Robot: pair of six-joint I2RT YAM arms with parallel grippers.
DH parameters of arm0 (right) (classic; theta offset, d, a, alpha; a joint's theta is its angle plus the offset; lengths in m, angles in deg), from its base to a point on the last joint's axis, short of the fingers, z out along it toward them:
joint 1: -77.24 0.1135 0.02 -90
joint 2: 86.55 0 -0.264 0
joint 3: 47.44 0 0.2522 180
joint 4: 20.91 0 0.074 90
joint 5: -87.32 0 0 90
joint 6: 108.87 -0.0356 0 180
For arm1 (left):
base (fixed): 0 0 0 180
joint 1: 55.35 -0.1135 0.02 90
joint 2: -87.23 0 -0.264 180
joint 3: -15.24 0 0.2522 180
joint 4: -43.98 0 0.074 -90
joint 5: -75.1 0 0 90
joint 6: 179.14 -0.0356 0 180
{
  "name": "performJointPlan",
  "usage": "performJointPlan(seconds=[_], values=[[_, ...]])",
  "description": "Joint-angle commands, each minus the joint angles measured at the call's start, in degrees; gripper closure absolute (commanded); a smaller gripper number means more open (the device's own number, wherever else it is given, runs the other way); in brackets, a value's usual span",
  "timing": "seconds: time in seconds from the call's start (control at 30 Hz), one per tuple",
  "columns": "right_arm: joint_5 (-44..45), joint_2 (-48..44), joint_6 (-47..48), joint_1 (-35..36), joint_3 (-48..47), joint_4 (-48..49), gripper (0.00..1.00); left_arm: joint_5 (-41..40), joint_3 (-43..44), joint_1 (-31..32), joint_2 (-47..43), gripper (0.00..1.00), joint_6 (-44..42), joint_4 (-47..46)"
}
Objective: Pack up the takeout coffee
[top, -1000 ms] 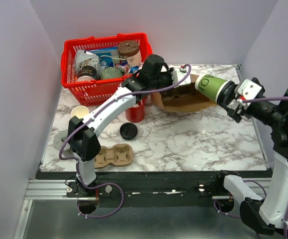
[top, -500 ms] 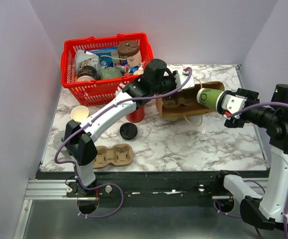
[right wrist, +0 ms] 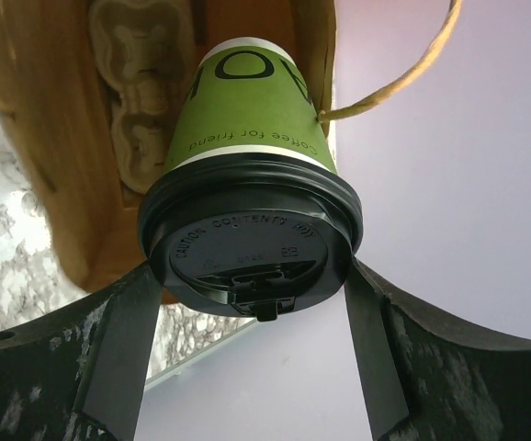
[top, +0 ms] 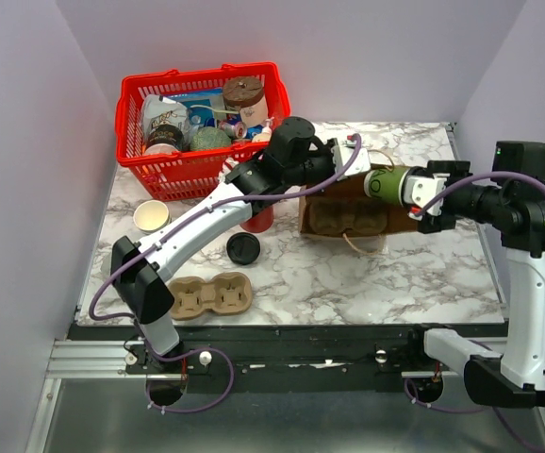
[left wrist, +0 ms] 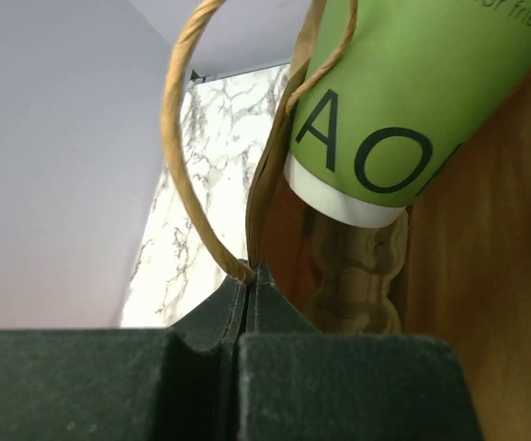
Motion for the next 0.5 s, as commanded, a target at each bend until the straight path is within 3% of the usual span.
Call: performJointPlan(seconds=[0.0, 0.2, 0.47], values=[[0.6, 0.0, -1.7, 0.7, -1.9, 1.5, 1.0, -5.8, 2.7, 0.1, 1.3, 1.0, -6.3, -4.6], [1.3, -0.8, -3.0, 0.9, -0.6, 3.0, 1.0, -9.1, 8.9, -0.6, 6.0, 1.0, -9.2, -7.2], [4.6, -5.1, -2.0, 2.5, 8.4, 6.9, 0.99, -7.6, 1.9, 0.2, 5.5, 1.0, -11.3, -11.0]])
